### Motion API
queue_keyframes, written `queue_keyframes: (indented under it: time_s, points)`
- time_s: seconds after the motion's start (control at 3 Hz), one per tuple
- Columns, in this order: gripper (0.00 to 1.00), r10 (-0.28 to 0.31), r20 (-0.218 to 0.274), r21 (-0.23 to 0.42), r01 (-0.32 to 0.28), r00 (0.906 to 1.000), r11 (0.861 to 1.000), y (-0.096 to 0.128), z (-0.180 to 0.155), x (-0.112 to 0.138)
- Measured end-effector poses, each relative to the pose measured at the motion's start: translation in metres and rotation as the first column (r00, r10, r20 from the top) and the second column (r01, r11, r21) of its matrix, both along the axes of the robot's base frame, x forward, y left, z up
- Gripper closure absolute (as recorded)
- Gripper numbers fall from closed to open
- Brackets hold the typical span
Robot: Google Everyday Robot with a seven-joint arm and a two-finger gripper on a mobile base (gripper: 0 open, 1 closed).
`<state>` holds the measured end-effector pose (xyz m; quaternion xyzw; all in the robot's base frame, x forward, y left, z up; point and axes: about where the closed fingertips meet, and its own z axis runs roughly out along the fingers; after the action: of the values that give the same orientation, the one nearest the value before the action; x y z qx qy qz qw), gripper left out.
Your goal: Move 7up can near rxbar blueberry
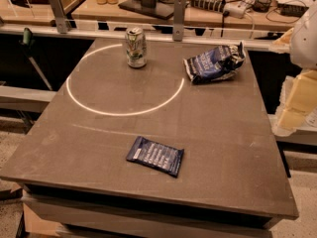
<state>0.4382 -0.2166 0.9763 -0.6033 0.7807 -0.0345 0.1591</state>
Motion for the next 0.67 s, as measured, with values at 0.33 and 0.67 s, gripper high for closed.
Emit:
queue_keyframes:
  time_s: [0.33,0.67]
  points:
    - [0.00,0.000,0.000,0.000,0.000,1.0000,1.000,0.000,0.000,0.000]
    - [0.00,0.083,0.079,0.114,-0.091,0.9934,0.989,0.030,0.016,0.011]
